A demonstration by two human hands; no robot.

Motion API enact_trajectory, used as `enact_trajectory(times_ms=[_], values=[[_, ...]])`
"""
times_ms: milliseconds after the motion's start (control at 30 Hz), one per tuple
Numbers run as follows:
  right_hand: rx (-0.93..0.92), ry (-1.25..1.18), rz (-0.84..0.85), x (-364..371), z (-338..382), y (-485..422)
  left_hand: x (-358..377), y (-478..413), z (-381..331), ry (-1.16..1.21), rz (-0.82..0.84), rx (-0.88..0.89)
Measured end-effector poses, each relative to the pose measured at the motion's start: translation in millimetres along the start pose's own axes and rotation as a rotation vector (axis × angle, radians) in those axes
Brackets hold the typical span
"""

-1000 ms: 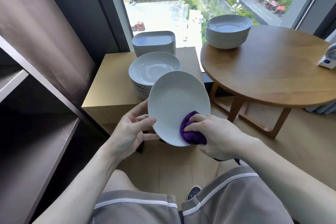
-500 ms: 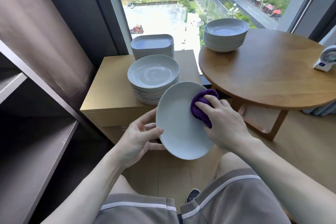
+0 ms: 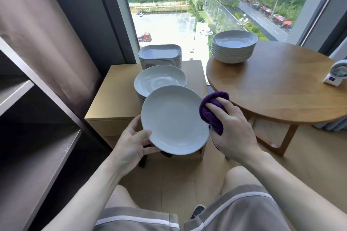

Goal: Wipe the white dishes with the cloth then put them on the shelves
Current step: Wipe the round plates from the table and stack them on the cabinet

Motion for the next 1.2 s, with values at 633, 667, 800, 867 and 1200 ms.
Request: enact_trajectory(times_ms=[633, 667, 800, 867, 1200], values=[[0.081, -0.178, -0.026, 0.1, -23.2, -6.8, -4.4, -71.4, -73.7, 0.223, -0.398, 0.131], [0.085, -0.182, -0.027, -0.6, -24.1, -7.3, -3.7, -76.4, -76.5, 0.215, -0.417, 0.133], [0.083, -0.195, -0.016, -1.3, -26.4, -7.2, -2.5, -93.4, -84.2, 0.180, -0.475, 0.128], [0.078, -0.204, -0.010, -0.7, -25.7, -7.5, -4.2, -100.6, -85.5, 0.161, -0.496, 0.121], [0.096, -0.219, -0.013, -2.2, -30.5, -8.9, -7.8, -122.2, -78.3, 0.100, -0.542, 0.106]])
Point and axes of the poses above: each hand's wrist, its own y-axis away from the middle knuckle, its own x-axis out of the palm, z = x × y, the point moved 9 cm from there along -y, towards the middle knuckle, and after that the axes turned 6 degrees about y, right-handed, at the moved point
